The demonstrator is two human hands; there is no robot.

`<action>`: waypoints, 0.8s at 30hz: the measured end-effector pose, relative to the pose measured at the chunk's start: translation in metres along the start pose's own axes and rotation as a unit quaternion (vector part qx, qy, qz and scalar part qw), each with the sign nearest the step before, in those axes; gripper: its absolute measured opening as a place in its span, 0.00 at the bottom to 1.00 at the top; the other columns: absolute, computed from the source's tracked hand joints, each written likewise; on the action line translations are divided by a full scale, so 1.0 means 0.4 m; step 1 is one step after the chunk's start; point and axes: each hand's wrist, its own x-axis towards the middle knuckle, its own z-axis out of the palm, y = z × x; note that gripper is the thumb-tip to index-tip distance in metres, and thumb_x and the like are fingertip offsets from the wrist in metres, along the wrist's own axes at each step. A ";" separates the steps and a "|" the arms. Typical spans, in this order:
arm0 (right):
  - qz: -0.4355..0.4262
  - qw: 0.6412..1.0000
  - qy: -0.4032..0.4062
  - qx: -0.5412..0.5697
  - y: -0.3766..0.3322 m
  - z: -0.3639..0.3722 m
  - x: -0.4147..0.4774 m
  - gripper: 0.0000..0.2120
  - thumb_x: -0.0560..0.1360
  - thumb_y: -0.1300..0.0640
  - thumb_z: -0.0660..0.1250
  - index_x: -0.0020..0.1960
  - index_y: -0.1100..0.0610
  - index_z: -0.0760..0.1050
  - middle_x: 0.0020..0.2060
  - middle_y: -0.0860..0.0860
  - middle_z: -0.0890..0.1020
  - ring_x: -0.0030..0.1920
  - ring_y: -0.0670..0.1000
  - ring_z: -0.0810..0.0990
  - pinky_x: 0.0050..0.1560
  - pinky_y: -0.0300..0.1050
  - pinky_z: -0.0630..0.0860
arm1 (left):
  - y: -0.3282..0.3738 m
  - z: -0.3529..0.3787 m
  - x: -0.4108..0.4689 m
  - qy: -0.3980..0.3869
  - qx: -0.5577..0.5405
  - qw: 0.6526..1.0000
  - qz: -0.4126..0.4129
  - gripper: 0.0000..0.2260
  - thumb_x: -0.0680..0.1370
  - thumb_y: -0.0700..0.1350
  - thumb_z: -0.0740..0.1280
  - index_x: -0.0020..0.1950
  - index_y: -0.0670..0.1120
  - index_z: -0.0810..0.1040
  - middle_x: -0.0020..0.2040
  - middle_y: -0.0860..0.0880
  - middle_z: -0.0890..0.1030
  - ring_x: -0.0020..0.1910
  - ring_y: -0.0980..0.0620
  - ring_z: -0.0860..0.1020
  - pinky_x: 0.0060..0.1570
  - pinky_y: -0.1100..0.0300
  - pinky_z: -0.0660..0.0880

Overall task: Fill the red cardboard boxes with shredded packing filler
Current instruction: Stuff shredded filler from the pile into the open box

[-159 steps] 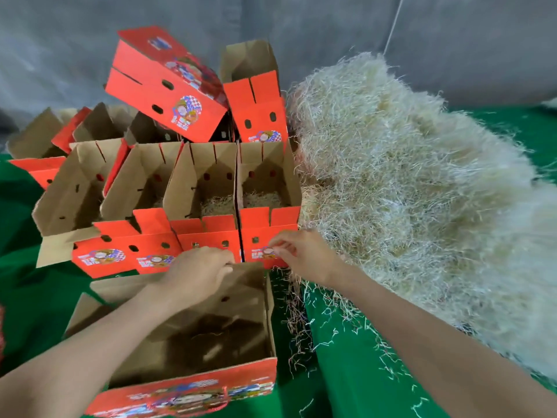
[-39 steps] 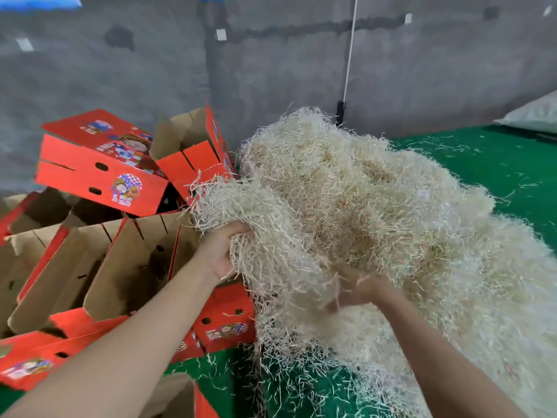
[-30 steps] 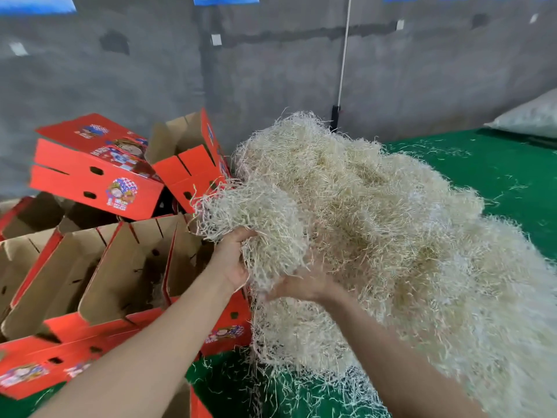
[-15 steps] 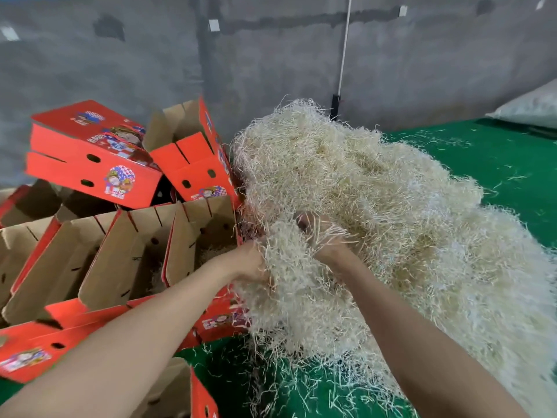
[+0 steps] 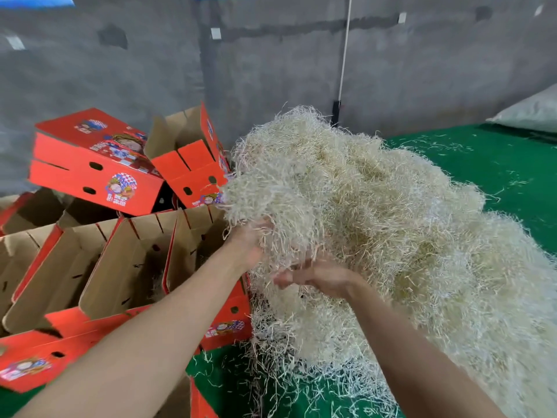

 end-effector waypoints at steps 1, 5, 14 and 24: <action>0.002 0.999 0.029 0.013 0.007 -0.005 0.009 0.25 0.65 0.47 0.73 0.57 0.61 0.77 0.52 0.48 0.83 0.55 0.43 0.79 0.66 0.46 0.68 | -0.013 -0.001 0.012 -0.017 -0.069 0.997 -0.014 0.18 0.81 0.32 0.52 0.33 0.45 0.66 0.35 0.50 0.69 0.25 0.65 0.75 0.27 0.73 0.70; -0.029 0.977 0.177 0.114 0.037 -0.032 -0.004 0.38 0.68 0.64 0.72 0.72 0.60 0.56 0.47 0.59 0.80 0.42 0.51 0.83 0.47 0.42 0.79 | -0.056 -0.044 0.040 0.019 -0.197 0.980 -0.028 0.22 0.79 0.50 0.57 0.30 0.44 0.77 0.27 0.46 0.77 0.25 0.50 0.77 0.25 0.63 0.74; -0.013 0.952 0.300 0.056 -0.027 -0.045 -0.034 0.21 0.76 0.74 0.50 0.68 0.66 0.61 0.59 0.65 0.71 0.51 0.53 0.78 0.49 0.42 0.76 | -0.049 -0.007 0.027 -0.136 0.290 0.944 -0.080 0.09 0.79 0.39 0.59 0.57 0.39 0.75 0.52 0.45 0.78 0.50 0.54 0.79 0.51 0.63 0.73; 0.009 0.936 0.201 -0.288 0.039 -0.043 -0.028 0.32 0.76 0.63 0.63 0.73 0.46 0.51 0.42 0.50 0.76 0.42 0.48 0.76 0.49 0.39 0.74 | -0.026 -0.069 0.032 -0.020 0.058 0.997 -0.046 0.07 0.80 0.36 0.56 0.53 0.43 0.73 0.34 0.47 0.78 0.27 0.56 0.79 0.30 0.64 0.77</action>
